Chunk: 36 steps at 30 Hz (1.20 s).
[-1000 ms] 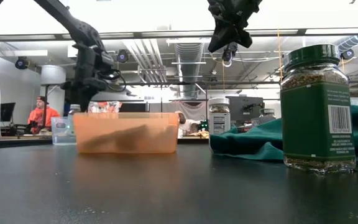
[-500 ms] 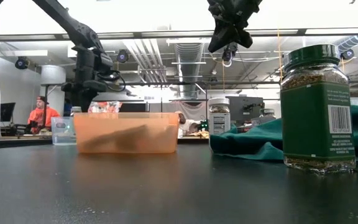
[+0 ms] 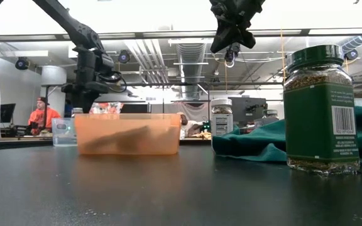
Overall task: Sort spices by type
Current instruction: Put the left white seasoning bottle into the transparent bin
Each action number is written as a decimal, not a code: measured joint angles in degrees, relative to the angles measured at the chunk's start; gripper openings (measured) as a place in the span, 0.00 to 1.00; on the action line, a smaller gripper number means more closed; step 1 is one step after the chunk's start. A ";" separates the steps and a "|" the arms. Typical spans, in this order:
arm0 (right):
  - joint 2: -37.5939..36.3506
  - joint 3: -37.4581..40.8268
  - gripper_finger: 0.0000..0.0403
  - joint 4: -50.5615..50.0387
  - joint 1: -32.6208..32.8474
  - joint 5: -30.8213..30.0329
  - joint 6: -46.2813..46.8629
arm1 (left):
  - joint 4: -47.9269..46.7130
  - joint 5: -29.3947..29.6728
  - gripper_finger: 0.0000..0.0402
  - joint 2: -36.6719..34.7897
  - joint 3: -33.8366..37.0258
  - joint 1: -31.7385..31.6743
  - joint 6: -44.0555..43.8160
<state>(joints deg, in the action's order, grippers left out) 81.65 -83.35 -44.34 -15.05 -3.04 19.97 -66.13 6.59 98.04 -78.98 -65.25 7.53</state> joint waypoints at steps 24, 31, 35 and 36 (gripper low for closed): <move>0.00 0.00 0.03 0.00 0.00 0.01 -0.04 | 0.97 -0.20 0.53 0.02 0.43 0.00 -3.46; 0.00 0.00 0.03 0.00 0.00 0.01 -0.36 | 1.24 -0.15 0.56 0.04 0.66 0.04 -3.36; 0.00 0.00 0.03 0.01 0.01 -0.01 -0.44 | 1.24 -0.15 0.60 0.04 0.66 0.04 -3.36; 0.00 0.00 0.03 0.02 0.00 -0.01 -0.44 | 1.24 -0.15 0.61 0.04 0.66 0.04 -3.36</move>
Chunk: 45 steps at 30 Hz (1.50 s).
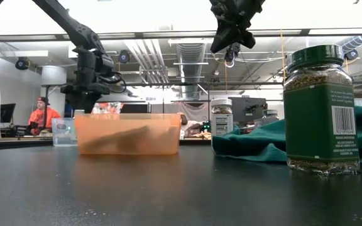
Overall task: Sort spices by type
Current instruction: Put the left white seasoning bottle into the transparent bin, then put the green seasoning bottle into the black bin
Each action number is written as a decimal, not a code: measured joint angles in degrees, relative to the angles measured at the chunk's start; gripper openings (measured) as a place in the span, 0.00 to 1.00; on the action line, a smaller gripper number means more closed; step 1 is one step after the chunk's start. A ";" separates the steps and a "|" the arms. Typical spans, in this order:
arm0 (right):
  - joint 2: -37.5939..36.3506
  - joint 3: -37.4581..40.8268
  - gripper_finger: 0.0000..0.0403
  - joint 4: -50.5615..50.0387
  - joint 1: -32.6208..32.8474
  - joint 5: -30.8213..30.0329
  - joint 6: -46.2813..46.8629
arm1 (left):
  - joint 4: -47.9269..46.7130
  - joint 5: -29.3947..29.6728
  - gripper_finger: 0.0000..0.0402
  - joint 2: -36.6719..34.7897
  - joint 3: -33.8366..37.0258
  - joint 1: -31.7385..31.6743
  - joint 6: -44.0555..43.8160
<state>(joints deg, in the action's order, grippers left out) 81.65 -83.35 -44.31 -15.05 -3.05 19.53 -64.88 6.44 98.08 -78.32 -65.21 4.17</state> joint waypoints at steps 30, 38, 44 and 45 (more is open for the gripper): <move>0.00 0.00 0.03 -0.89 0.00 0.04 -0.65 | -13.74 -3.83 0.63 -1.67 -14.29 3.99 -3.28; -0.20 -1.13 0.03 -7.49 0.01 3.45 -0.77 | -9.45 -5.45 0.63 -11.06 -14.75 23.57 -18.08; -1.58 -2.67 0.03 -12.63 1.56 13.00 -2.88 | -8.93 -3.81 0.63 -16.27 -14.64 41.52 -32.98; -1.97 -2.73 0.03 -13.75 2.31 14.54 -4.24 | -8.64 -3.20 0.63 -16.81 -14.64 44.66 -35.73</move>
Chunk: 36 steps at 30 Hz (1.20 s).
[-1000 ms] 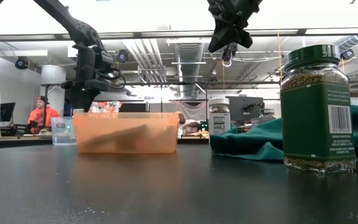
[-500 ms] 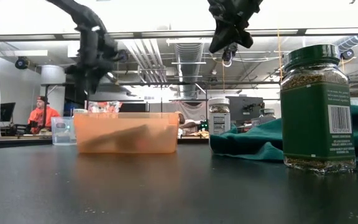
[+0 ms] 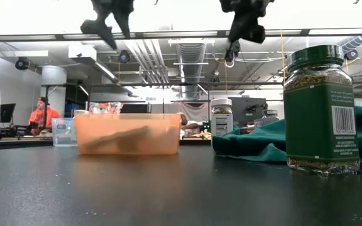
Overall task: Sort spices by type
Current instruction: Put the green seasoning bottle into the black bin
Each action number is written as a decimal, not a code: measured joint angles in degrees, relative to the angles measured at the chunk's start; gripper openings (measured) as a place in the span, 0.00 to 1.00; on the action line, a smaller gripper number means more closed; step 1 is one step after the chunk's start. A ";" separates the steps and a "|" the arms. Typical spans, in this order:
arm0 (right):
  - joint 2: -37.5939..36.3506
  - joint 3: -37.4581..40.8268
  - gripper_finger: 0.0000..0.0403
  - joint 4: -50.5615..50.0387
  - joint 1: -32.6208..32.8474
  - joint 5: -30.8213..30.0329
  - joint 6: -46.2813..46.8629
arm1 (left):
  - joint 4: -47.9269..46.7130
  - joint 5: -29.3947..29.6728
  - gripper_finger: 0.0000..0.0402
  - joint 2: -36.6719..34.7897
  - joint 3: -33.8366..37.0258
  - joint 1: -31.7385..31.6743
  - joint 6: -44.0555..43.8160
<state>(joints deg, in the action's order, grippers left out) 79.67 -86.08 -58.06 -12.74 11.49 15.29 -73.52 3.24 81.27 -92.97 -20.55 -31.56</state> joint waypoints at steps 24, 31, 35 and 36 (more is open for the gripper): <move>-4.88 -1.19 0.03 -12.36 27.49 0.52 -6.96 | 0.25 24.86 0.63 3.73 0.11 34.47 -22.12; -1.30 -1.14 0.16 -11.93 34.53 0.38 3.86 | -0.38 29.79 0.63 3.50 0.28 42.59 -23.49; 1.25 -1.14 0.36 -9.71 36.68 -3.76 6.99 | -1.07 33.80 0.63 3.50 0.55 45.53 -25.85; 2.03 -1.14 0.42 -8.14 37.17 -4.52 6.16 | -1.12 34.17 0.63 3.50 0.55 45.86 -26.05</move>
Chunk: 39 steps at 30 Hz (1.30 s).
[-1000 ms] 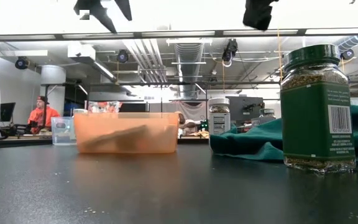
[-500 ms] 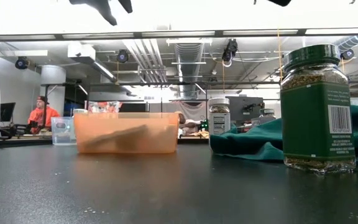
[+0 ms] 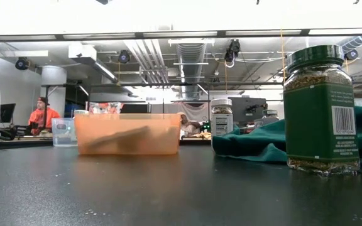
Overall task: Sort spices by type
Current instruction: Put the green seasoning bottle into the black bin
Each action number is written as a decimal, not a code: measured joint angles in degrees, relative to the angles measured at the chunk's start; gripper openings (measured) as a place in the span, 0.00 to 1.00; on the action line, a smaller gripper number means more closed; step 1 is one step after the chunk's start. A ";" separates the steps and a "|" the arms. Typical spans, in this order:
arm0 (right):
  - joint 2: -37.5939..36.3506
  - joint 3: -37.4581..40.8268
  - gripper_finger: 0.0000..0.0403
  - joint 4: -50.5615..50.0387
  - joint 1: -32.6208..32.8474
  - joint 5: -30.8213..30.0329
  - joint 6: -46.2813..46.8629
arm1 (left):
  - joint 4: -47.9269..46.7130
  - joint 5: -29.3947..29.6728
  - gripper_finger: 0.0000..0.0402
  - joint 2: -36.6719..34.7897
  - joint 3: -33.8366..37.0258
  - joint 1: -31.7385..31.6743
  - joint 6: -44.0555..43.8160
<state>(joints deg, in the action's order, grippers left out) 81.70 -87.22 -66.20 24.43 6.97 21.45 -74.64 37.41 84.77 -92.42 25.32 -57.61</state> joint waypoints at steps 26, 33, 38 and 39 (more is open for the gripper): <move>21.96 0.13 0.91 7.39 1.02 -2.46 -12.53 | -3.89 1.26 0.63 0.00 0.05 0.77 0.07; 22.74 0.13 0.82 7.75 1.04 -2.46 -12.54 | -3.95 2.23 0.63 0.00 0.24 0.77 0.09; 22.77 0.24 0.65 7.77 0.78 -2.43 -12.58 | -3.94 2.23 0.63 0.00 0.24 0.75 0.09; 22.77 0.28 0.61 7.73 0.77 -2.31 -12.59 | -3.92 2.23 0.63 0.00 0.24 0.75 0.09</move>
<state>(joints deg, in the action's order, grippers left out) 104.47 -86.94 -58.48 25.20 4.66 8.86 -78.56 39.64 84.77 -92.18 26.06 -57.52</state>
